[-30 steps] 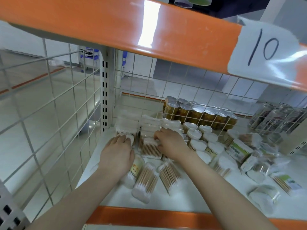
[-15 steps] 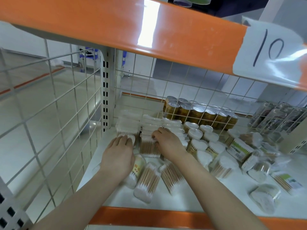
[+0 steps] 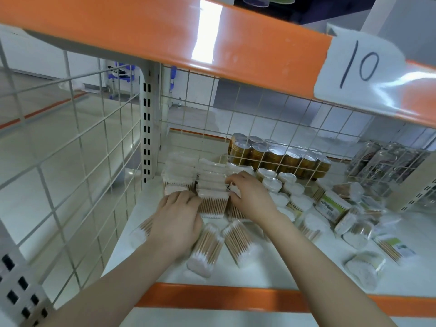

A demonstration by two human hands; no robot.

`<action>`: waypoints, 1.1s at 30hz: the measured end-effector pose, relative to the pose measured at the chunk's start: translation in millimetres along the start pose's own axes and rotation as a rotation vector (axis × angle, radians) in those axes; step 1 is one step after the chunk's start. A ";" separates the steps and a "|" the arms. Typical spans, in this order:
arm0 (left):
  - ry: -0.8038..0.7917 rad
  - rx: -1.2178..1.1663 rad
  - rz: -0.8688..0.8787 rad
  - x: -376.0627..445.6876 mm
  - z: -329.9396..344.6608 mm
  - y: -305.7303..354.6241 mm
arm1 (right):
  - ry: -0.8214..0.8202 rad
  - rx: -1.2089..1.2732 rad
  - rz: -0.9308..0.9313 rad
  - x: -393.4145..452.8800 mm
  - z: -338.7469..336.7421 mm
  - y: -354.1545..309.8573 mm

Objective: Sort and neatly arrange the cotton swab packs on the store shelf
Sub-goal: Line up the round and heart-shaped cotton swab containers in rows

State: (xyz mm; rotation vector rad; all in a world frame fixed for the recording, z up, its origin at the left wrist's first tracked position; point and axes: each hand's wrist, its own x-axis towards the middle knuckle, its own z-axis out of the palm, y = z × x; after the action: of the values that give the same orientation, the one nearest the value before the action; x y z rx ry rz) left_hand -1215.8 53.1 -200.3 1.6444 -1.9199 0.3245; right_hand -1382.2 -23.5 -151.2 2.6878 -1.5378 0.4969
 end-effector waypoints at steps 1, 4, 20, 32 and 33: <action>-0.013 -0.003 -0.002 -1.6 -0.2 2.7 | 0.006 0.007 0.011 -4.6 -1.7 1.3; -0.040 -0.021 -0.013 -6.7 -1.3 11.0 | 0.013 0.035 0.042 -20.7 -7.1 3.8; -0.166 -0.040 0.036 -32.0 -8.3 39.0 | -0.091 0.102 0.173 -88.0 6.4 13.2; -0.363 -0.030 -0.050 -43.0 -7.2 44.7 | -0.228 0.162 0.301 -107.0 20.2 5.7; -0.368 -0.030 -0.058 -42.7 -6.9 45.3 | -0.231 0.163 0.305 -107.9 21.0 5.0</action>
State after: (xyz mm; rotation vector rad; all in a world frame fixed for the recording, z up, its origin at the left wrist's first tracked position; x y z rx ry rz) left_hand -1254.5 101.2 -210.7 1.8341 -2.1202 -0.0350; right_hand -1431.3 61.2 -201.5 2.7187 -2.0747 0.3367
